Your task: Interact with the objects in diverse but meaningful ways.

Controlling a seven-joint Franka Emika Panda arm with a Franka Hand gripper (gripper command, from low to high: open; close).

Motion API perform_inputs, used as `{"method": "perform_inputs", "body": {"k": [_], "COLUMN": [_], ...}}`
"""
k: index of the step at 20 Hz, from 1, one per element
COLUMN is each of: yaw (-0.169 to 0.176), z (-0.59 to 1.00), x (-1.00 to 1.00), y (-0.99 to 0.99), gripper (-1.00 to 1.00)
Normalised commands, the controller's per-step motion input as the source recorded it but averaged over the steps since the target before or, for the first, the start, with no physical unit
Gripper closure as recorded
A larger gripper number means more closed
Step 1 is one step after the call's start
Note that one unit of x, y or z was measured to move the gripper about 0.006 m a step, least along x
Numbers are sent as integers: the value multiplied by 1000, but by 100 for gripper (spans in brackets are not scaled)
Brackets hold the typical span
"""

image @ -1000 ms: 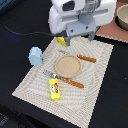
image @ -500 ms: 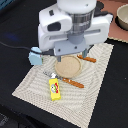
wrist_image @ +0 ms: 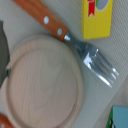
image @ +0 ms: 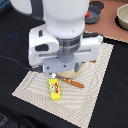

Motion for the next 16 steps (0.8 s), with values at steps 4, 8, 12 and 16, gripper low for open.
{"method": "perform_inputs", "body": {"k": [4, 8, 12, 16], "yaw": [-20, -5, 0, 0], "z": [-363, -363, -340, -347], "x": [0, 0, 0, 0], "y": [-434, -298, -88, -59], "gripper": [-100, -100, -100, -100]}}
